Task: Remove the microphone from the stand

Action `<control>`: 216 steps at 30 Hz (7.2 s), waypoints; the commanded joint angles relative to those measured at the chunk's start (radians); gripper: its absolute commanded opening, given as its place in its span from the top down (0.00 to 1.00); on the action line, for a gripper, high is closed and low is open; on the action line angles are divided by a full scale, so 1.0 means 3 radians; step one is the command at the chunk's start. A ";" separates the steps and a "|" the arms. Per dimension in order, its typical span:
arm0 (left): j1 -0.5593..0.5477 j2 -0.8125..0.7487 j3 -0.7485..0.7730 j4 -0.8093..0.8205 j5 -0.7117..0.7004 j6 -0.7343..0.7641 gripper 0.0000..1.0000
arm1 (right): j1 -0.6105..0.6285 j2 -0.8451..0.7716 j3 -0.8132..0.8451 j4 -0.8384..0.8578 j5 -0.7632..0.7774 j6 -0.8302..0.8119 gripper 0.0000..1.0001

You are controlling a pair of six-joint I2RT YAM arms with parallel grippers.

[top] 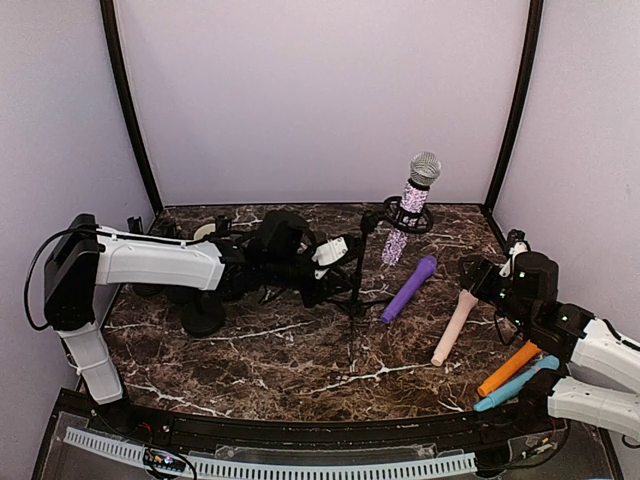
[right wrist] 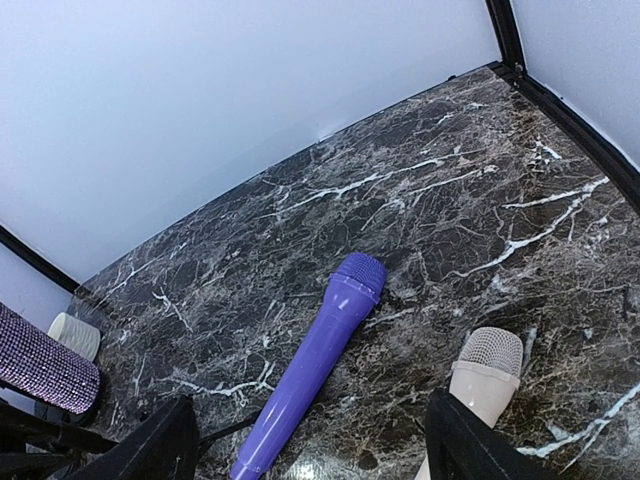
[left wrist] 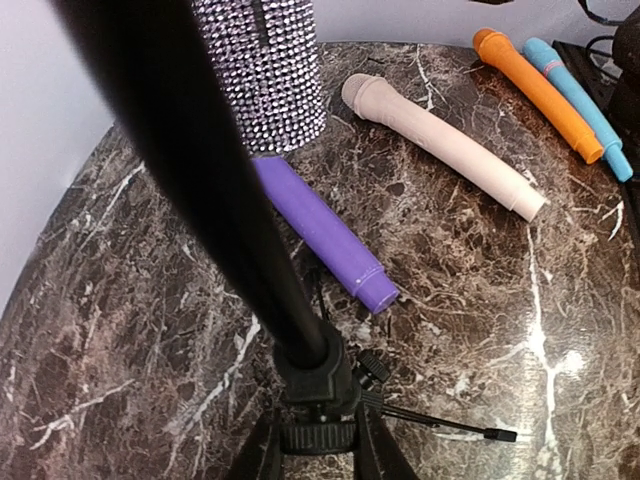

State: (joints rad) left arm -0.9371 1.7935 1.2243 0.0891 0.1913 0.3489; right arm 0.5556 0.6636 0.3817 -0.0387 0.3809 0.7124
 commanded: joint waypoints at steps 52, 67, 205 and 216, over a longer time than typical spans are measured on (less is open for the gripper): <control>-0.0303 -0.0337 -0.0650 0.0955 -0.1144 0.1044 0.45 | -0.0028 0.0233 0.0148 0.0114 -0.0114 -0.0033 0.21; -0.0351 -0.0221 -0.0579 0.0973 -0.1185 0.1218 0.55 | -0.0042 0.0285 0.0159 0.0201 -0.0119 -0.0054 0.21; -0.0040 -0.0256 0.0185 -0.0101 0.0130 -0.0841 0.08 | 0.0574 0.1724 0.1941 -0.0127 -0.1025 -0.0825 0.01; -0.0004 -0.0122 0.0216 0.0084 0.0187 -0.0862 0.14 | 0.0633 0.1910 0.2038 -0.0204 -0.0825 -0.0731 0.10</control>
State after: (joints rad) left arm -0.9470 1.7508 1.2655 0.0753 0.2276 0.0856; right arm 0.7349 1.2255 0.9535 -0.1081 0.0853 0.4847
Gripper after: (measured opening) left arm 0.872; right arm 0.916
